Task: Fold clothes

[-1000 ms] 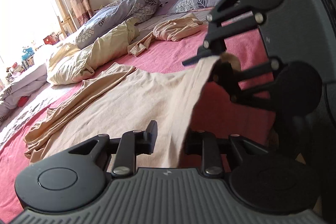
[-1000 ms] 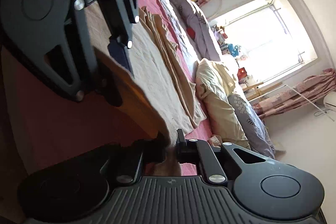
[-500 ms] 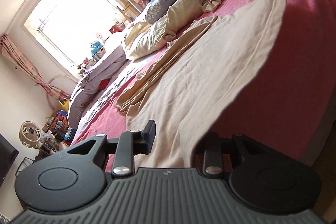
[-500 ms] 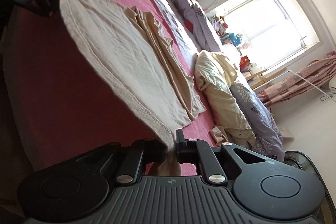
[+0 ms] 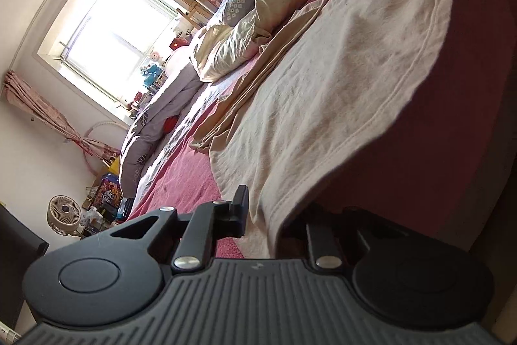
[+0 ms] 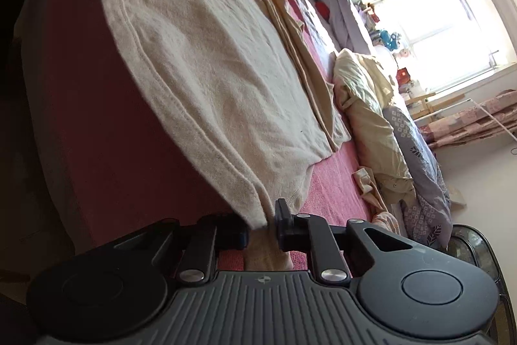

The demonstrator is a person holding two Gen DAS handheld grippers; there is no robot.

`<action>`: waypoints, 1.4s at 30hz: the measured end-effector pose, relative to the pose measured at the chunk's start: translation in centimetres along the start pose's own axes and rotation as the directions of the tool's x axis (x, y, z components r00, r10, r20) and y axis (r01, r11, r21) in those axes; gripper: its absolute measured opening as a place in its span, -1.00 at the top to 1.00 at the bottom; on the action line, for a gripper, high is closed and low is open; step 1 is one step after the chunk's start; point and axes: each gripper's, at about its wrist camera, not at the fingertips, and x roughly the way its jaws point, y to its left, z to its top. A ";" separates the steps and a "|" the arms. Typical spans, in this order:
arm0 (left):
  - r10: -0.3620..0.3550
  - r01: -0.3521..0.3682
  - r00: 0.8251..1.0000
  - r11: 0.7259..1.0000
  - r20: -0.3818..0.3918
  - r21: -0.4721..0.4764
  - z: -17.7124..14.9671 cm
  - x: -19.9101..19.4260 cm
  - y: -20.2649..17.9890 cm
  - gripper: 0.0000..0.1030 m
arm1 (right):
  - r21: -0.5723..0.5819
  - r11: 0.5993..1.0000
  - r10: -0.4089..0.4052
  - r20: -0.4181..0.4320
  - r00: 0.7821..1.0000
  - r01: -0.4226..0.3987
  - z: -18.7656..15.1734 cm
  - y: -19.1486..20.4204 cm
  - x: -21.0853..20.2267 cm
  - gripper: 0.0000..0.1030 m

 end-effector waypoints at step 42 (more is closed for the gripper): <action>-0.186 -0.211 0.849 0.740 -0.495 -0.639 2.7 42.1 25.4 -0.33 | 0.810 0.585 0.237 -0.114 0.965 -0.048 3.0 -29.4 36.3 -0.39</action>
